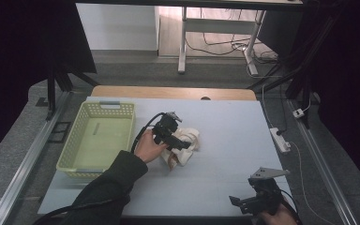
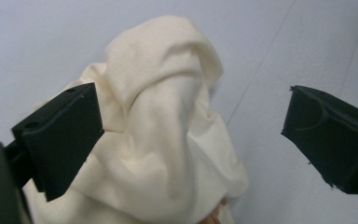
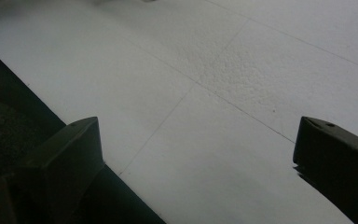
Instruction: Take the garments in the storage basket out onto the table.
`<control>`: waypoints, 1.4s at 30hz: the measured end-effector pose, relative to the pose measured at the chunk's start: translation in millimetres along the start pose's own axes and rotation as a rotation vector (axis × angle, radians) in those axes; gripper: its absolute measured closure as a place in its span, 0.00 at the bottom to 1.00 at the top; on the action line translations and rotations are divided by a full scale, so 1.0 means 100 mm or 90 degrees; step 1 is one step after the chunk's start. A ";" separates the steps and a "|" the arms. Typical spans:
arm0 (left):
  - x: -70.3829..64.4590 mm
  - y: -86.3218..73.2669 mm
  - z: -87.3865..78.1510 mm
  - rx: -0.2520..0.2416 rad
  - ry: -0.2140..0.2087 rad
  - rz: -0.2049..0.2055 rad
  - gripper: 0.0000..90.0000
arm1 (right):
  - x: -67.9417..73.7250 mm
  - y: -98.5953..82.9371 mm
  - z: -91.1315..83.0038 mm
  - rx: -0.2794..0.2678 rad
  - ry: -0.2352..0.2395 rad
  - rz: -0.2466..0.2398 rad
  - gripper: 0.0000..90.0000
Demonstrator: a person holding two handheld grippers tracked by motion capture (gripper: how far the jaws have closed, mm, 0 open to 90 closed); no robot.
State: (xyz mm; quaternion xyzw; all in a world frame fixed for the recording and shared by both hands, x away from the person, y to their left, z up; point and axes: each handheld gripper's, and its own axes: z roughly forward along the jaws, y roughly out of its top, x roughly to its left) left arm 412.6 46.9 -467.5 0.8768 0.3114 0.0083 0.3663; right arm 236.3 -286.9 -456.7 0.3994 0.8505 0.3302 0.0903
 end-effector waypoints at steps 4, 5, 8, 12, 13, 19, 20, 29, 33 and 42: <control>-0.02 -0.05 -0.08 -0.006 -0.004 0.005 0.02 | 0.00 0.00 0.00 0.000 0.000 0.000 0.01; -0.03 -0.07 -0.10 -0.009 -0.008 0.006 0.01 | 0.00 0.00 0.00 0.000 0.000 0.000 0.01; -0.04 -0.12 -0.15 -0.012 -0.016 0.011 0.01 | 0.00 0.00 0.00 0.001 0.001 0.001 0.01; -0.06 -0.18 -0.20 -0.017 -0.041 0.014 0.01 | 0.00 0.00 0.00 0.002 0.002 0.000 0.01; -0.07 -0.20 -0.22 -0.018 -0.042 0.015 0.01 | 0.00 0.00 0.00 0.003 0.002 0.000 0.01; -0.11 -0.29 -0.31 -0.026 -0.057 0.014 0.01 | 0.00 0.00 0.00 0.002 0.001 -0.001 0.01; -0.12 -0.31 -0.33 -0.026 -0.056 0.016 0.01 | 0.00 0.00 0.00 0.001 0.001 -0.001 0.01; -0.19 -0.52 -0.55 -0.037 -0.064 0.012 0.00 | 0.00 0.00 0.00 0.002 0.001 -0.002 0.01; -0.22 -0.65 -0.68 -0.050 -0.071 -0.001 0.00 | 0.01 0.00 0.00 0.006 0.000 -0.002 0.01; -0.28 -0.97 -0.99 -0.080 -0.072 -0.025 0.00 | 0.01 0.01 0.01 0.006 0.000 -0.002 0.01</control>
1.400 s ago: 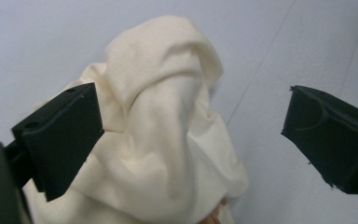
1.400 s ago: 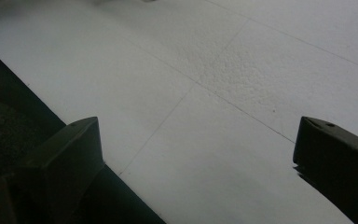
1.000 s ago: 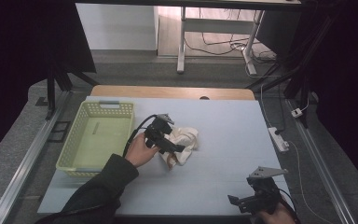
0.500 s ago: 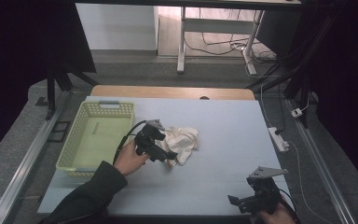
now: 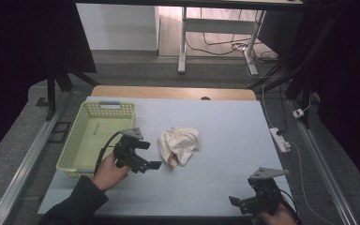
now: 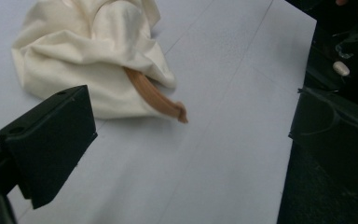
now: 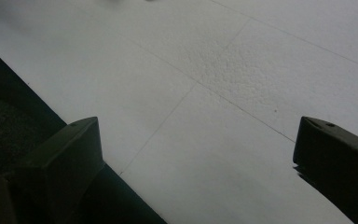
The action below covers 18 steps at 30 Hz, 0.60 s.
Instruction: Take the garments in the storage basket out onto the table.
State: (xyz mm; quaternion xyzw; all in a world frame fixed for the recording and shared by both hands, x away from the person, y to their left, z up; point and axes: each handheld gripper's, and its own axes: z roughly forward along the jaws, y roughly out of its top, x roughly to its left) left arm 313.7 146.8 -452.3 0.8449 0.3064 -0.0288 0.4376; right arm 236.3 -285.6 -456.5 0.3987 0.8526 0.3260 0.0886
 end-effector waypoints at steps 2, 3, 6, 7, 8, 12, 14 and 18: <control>-0.02 -0.07 -0.07 -0.004 0.002 -0.005 0.00 | 0.00 0.00 0.00 0.000 0.000 0.000 0.01; -0.03 -0.11 -0.11 -0.005 0.003 -0.006 0.00 | 0.00 0.00 0.00 0.000 0.000 0.000 0.01; -0.05 -0.22 -0.21 -0.002 0.005 -0.006 0.00 | 0.00 0.00 0.00 -0.001 -0.001 0.000 0.01; -0.06 -0.27 -0.25 -0.004 0.009 -0.008 0.00 | 0.00 0.00 0.00 0.000 -0.001 0.000 0.01; -0.07 -0.31 -0.29 -0.005 0.012 -0.010 0.00 | 0.00 0.00 0.00 -0.001 -0.001 -0.001 0.01; -0.08 -0.50 -0.47 -0.023 0.026 -0.027 0.00 | 0.00 0.00 0.00 0.001 -0.002 0.001 0.01; -0.09 -0.59 -0.56 -0.038 0.032 -0.040 0.00 | 0.00 0.00 0.00 0.001 -0.002 0.001 0.01; -0.12 -0.75 -0.72 -0.062 0.044 -0.053 0.00 | 0.01 0.00 0.00 0.001 -0.003 0.001 0.01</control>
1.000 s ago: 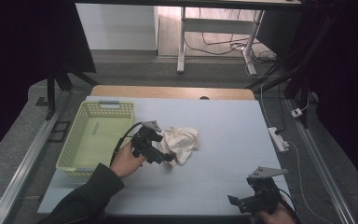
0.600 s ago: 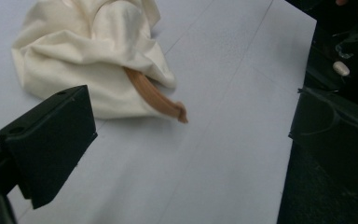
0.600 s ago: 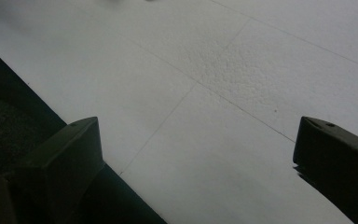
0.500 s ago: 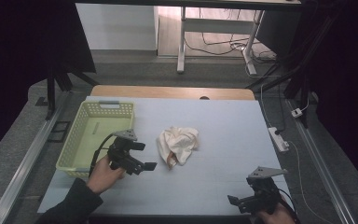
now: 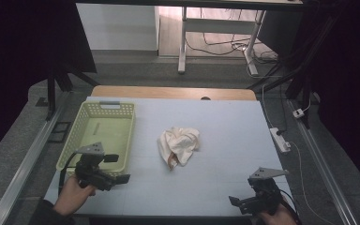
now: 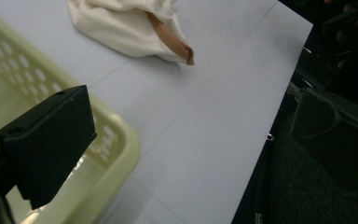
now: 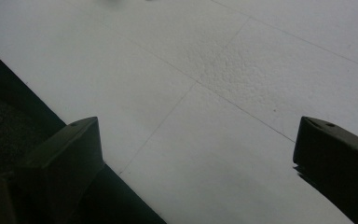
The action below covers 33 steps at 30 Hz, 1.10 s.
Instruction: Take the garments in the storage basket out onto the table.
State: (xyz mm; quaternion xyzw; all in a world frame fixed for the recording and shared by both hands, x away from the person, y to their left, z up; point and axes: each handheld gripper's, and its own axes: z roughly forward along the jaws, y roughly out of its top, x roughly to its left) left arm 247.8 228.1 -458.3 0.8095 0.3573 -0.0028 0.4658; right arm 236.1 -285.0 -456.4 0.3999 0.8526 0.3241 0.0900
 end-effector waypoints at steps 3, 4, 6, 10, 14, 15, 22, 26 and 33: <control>-0.01 -0.10 -0.11 -0.014 0.012 -0.006 0.00 | 0.00 0.00 0.00 0.000 -0.001 0.001 0.01; -0.01 -0.12 -0.15 -0.017 0.017 -0.008 0.00 | 0.00 0.00 0.00 0.000 -0.002 0.002 0.01; -0.01 -0.18 -0.22 -0.026 0.026 -0.012 0.00 | 0.00 0.00 0.00 -0.001 -0.001 0.003 0.01; -0.02 -0.29 -0.34 -0.035 0.049 -0.021 0.00 | 0.00 0.00 0.00 0.000 -0.002 0.002 0.01; 0.00 -0.41 -0.44 -0.043 0.064 -0.042 0.00 | 0.00 0.00 0.00 0.000 -0.003 0.003 0.01; 0.00 -0.44 -0.46 -0.046 0.067 -0.047 0.00 | 0.00 0.00 0.00 -0.001 -0.003 0.003 0.01; 0.02 -0.64 -0.60 -0.060 0.088 -0.077 0.00 | 0.00 0.00 0.00 0.000 -0.003 0.000 0.01; 0.02 -0.73 -0.67 -0.062 0.105 -0.083 0.00 | 0.00 0.00 0.00 0.001 -0.003 0.004 0.01; 0.01 -0.85 -0.77 -0.065 0.132 -0.095 0.00 | 0.00 0.00 0.00 0.000 -0.004 0.003 0.01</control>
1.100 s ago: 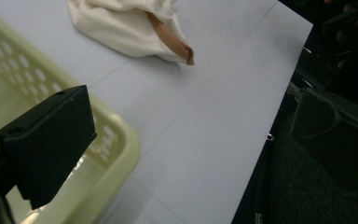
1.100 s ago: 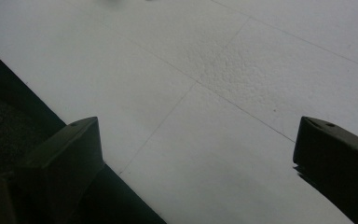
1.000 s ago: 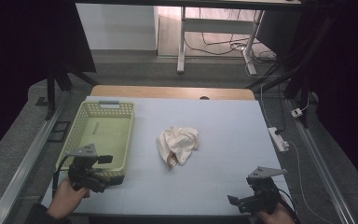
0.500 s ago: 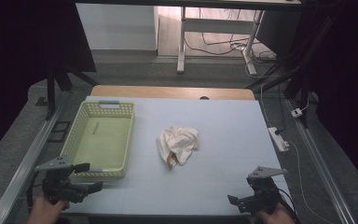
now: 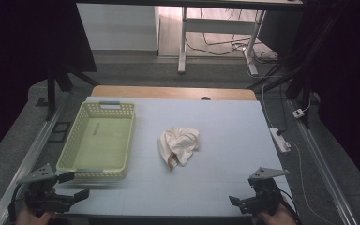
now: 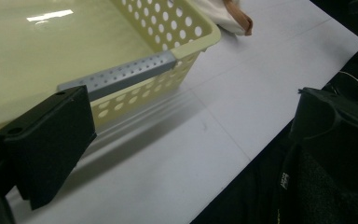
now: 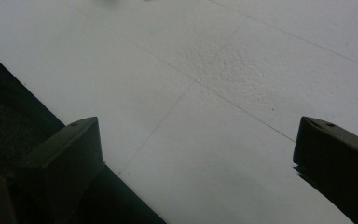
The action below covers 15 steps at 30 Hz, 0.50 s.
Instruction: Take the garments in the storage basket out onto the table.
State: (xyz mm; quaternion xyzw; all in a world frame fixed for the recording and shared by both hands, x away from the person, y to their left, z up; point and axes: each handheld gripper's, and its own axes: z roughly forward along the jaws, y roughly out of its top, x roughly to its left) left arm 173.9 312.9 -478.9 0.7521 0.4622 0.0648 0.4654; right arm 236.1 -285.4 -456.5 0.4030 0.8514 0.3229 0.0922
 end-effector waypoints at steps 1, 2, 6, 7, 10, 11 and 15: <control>0.00 -0.01 -0.02 -0.001 0.005 0.000 0.00 | 0.00 0.00 0.00 0.000 0.000 0.001 0.01; 0.00 -0.02 -0.03 0.001 0.010 -0.001 0.00 | 0.00 0.00 0.00 0.001 0.000 0.002 0.01; -0.01 -0.06 -0.08 0.005 0.025 0.000 0.00 | 0.00 0.00 0.00 0.001 -0.001 -0.001 0.01; -0.01 -0.07 -0.09 0.006 0.029 0.000 0.00 | 0.00 0.00 0.00 0.000 -0.001 -0.001 0.01; -0.02 -0.08 -0.11 0.013 0.034 -0.001 0.00 | 0.00 0.00 0.00 0.001 -0.001 -0.001 0.01; -0.02 -0.09 -0.11 0.015 0.036 -0.002 0.00 | 0.00 0.00 0.00 0.001 -0.001 -0.001 0.01; -0.01 -0.08 -0.10 0.015 0.034 -0.009 0.00 | 0.01 0.00 0.01 0.006 -0.004 -0.005 0.01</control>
